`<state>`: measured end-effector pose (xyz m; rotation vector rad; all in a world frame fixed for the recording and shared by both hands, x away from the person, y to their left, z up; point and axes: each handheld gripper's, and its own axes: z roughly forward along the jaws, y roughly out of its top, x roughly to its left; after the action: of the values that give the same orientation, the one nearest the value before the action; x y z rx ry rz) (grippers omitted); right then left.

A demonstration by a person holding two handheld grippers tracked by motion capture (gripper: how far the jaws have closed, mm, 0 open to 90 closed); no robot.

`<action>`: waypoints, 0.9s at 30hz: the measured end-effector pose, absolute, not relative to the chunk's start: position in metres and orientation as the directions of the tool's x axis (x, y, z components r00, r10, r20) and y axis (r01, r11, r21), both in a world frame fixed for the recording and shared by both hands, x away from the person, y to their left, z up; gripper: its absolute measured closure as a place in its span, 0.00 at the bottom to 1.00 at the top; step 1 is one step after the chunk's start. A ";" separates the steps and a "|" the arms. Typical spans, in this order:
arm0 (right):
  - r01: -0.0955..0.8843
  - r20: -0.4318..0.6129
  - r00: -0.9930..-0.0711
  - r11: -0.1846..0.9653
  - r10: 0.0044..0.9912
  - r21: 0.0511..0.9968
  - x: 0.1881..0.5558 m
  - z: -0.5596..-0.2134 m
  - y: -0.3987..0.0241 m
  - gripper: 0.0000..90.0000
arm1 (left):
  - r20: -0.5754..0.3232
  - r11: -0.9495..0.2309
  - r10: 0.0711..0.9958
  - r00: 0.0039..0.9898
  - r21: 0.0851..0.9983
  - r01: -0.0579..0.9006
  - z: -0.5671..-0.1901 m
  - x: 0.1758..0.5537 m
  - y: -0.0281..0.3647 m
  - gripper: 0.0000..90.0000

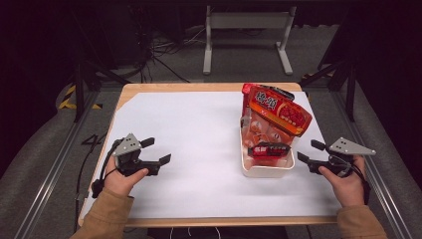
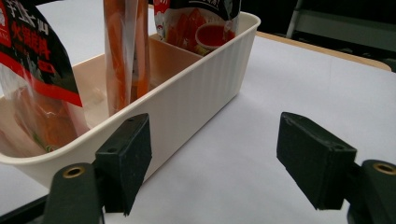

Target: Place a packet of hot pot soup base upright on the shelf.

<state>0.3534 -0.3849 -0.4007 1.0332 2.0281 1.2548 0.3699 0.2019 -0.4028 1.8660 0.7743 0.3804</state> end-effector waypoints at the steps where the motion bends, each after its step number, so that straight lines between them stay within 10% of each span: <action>1: 0.324 -0.048 -0.565 0.276 0.823 0.905 0.354 -0.402 -0.385 0.30 | -0.089 -0.260 0.668 0.738 0.903 0.343 -0.406 0.370 0.204 0.16; 27: 0.319 -0.047 -0.581 0.280 0.812 0.905 0.357 -0.422 -0.384 0.28 | -0.090 -0.271 0.726 0.682 0.874 0.404 -0.452 0.365 0.226 0.15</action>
<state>0.3574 -0.3837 -0.4218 1.0123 2.0432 1.2675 0.3649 0.2265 -0.4520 1.8997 0.8830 0.4057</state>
